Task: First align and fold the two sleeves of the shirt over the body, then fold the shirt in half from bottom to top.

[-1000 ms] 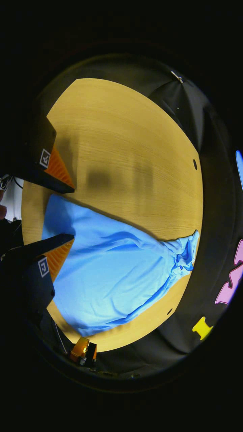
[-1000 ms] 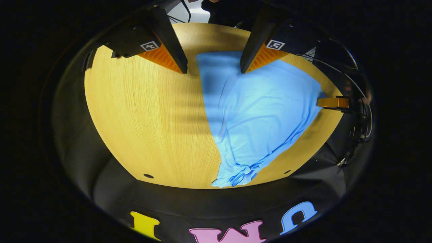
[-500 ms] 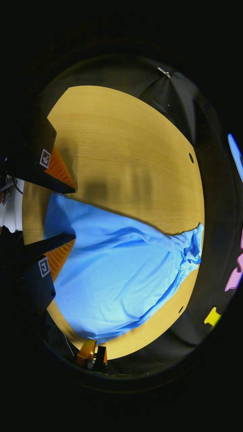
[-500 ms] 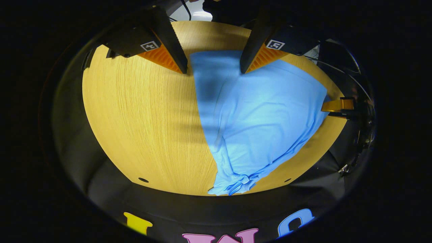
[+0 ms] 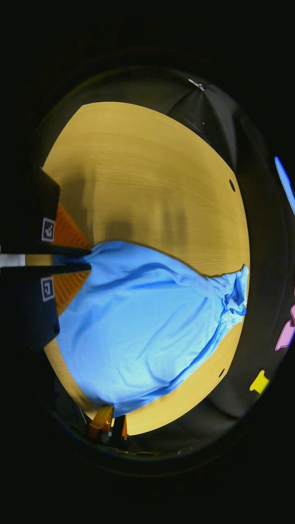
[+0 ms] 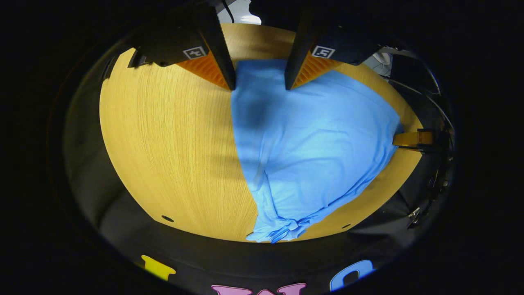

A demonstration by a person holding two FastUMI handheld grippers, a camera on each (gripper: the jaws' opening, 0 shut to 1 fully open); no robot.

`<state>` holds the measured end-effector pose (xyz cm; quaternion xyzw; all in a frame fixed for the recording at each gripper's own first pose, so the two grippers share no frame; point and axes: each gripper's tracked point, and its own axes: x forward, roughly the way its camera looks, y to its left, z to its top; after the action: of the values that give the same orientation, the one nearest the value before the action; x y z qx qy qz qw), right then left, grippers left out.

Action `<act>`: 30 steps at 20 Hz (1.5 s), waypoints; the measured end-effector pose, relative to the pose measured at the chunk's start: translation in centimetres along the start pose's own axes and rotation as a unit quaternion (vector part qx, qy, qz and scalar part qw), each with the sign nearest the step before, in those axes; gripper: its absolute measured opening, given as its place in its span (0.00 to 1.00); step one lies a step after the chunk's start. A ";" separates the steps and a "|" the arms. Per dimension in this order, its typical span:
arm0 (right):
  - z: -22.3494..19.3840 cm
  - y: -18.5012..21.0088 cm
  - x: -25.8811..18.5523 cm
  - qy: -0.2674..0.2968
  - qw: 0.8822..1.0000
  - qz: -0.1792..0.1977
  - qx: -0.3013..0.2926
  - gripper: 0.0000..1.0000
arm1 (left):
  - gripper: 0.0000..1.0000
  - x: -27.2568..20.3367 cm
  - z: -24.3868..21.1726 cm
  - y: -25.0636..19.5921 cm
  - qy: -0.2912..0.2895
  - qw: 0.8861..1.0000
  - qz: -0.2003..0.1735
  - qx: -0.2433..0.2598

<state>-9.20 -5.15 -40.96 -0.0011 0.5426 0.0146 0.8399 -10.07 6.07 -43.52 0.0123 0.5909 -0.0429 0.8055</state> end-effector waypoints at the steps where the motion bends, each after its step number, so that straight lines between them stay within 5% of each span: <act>1: 0.2 0.2 0.1 0.000 1.000 0.003 0.001 0.65 | 0.12 0.0 0.1 0.0 -0.004 1.000 0.004 -0.001; 5: 0.9 0.9 0.4 -0.011 0.999 0.019 0.037 0.11 | 0.06 -0.1 0.1 0.0 -0.011 1.000 -0.004 -0.016; 7: 1.1 1.3 0.6 -0.015 0.998 0.035 0.045 0.05 | 0.06 0.0 0.2 0.0 -0.011 1.000 -0.008 -0.026; 12: 2.3 0.8 -0.3 -0.033 0.995 0.051 0.077 0.05 | 0.06 -1.1 1.6 -0.7 -0.027 0.997 -0.042 -0.065; 16: 7.2 0.4 -1.7 -0.083 0.992 0.054 0.080 0.05 | 0.06 -3.9 7.1 -0.6 -0.084 0.988 -0.077 -0.103; 27: 25.6 -4.0 1.4 -0.193 0.975 0.037 0.106 0.05 | 0.01 -2.3 26.3 1.6 -0.188 0.974 -0.063 -0.109; 30: 29.2 -5.1 3.7 -0.205 0.972 0.033 0.112 0.05 | 0.06 -0.7 30.7 2.6 -0.208 0.971 -0.048 -0.104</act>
<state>19.12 -9.64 -32.39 0.1143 0.3568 -0.0188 0.9270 19.14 6.53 -33.71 -0.1090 0.4113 -0.0214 0.9047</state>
